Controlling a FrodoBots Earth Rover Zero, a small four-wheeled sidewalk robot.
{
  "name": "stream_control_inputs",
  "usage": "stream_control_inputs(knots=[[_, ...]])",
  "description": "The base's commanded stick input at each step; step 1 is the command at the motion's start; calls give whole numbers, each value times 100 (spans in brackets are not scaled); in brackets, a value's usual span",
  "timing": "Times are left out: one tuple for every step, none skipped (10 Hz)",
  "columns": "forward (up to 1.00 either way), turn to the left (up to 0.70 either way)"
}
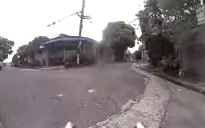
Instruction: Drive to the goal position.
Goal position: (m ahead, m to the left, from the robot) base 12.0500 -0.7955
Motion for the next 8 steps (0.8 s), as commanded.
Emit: stream_control_inputs(knots=[[70, 0], [70, 0], [70, 0], [70, 0], [70, 0], [70, 0], [70, 0], [70, -1]])
